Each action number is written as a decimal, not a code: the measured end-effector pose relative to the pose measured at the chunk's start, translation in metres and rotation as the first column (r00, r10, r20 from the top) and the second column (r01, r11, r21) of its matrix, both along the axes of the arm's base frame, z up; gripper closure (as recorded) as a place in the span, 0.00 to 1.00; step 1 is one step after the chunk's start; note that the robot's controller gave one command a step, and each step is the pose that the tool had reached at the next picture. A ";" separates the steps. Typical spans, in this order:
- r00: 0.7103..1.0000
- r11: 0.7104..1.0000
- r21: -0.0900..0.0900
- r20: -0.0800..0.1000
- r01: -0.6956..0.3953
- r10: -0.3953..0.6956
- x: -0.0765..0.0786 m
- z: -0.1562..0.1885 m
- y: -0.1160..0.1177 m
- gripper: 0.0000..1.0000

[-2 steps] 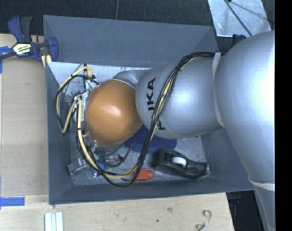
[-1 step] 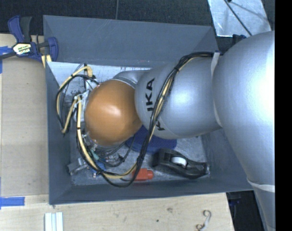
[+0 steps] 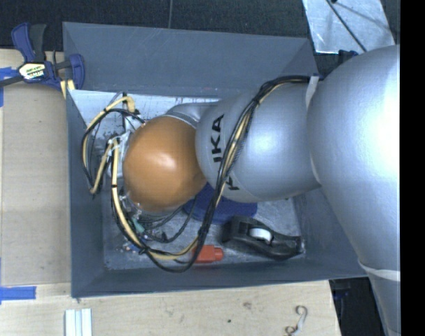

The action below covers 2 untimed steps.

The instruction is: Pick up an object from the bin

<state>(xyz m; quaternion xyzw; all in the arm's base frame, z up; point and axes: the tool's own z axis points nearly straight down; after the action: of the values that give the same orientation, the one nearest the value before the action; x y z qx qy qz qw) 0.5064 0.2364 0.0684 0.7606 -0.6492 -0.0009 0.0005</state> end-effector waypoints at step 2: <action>1.000 1.000 0.004 0.007 0.008 -0.008 0.002 0.053 0.001 1.00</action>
Offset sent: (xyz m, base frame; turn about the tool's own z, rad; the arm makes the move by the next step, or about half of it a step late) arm 0.0000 0.0000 0.0130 0.0000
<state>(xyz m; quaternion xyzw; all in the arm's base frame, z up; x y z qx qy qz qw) 0.5081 0.2379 0.1218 0.7580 -0.6522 0.0004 -0.0032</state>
